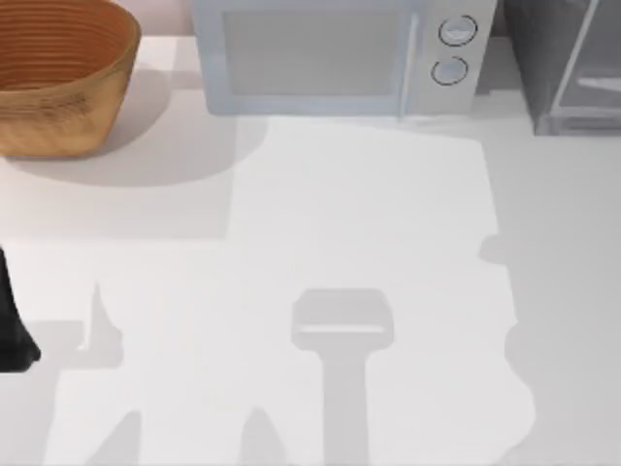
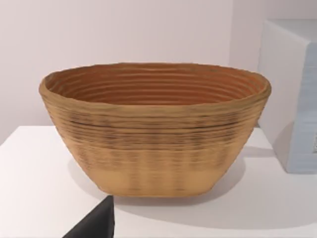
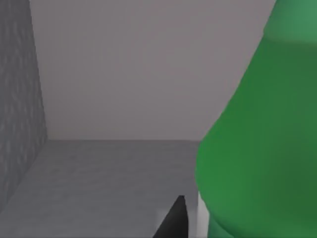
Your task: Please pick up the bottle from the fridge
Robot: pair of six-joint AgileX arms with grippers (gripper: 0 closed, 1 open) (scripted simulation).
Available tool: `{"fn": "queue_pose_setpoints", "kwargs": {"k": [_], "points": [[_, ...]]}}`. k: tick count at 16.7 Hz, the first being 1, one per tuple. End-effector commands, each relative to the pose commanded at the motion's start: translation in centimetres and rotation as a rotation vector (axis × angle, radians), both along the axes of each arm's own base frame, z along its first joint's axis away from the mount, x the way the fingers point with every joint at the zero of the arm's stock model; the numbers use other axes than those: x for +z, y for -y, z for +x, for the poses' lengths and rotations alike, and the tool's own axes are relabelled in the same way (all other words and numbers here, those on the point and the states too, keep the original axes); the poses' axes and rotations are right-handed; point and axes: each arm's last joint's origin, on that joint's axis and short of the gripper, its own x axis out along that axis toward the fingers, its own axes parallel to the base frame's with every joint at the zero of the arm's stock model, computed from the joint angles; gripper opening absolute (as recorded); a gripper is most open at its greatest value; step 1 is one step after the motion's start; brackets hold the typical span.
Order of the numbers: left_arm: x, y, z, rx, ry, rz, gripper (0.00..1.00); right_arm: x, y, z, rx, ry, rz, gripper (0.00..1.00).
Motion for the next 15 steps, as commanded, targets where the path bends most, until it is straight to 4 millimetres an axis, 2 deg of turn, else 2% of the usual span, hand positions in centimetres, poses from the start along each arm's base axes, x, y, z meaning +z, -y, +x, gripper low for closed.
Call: {"fn": "queue_pose_setpoints", "kwargs": {"k": [4, 8, 11, 15], "points": [[0.0, 0.0, 0.0, 0.000, 0.000, 0.000, 1.00, -0.1, -0.5, -0.2, 0.005, -0.025, 0.010, 0.00], [0.0, 0.0, 0.0, 0.000, 0.000, 0.000, 1.00, 1.4, -2.1, -2.3, 0.003, -0.057, 0.015, 0.00], [0.0, 0.0, 0.0, 0.000, 0.000, 0.000, 1.00, 3.5, -3.9, -4.8, -0.002, -0.058, 0.012, 0.00], [0.0, 0.0, 0.0, 0.000, 0.000, 0.000, 1.00, 5.6, -6.6, -9.7, -0.004, -0.056, 0.008, 0.00]]}}
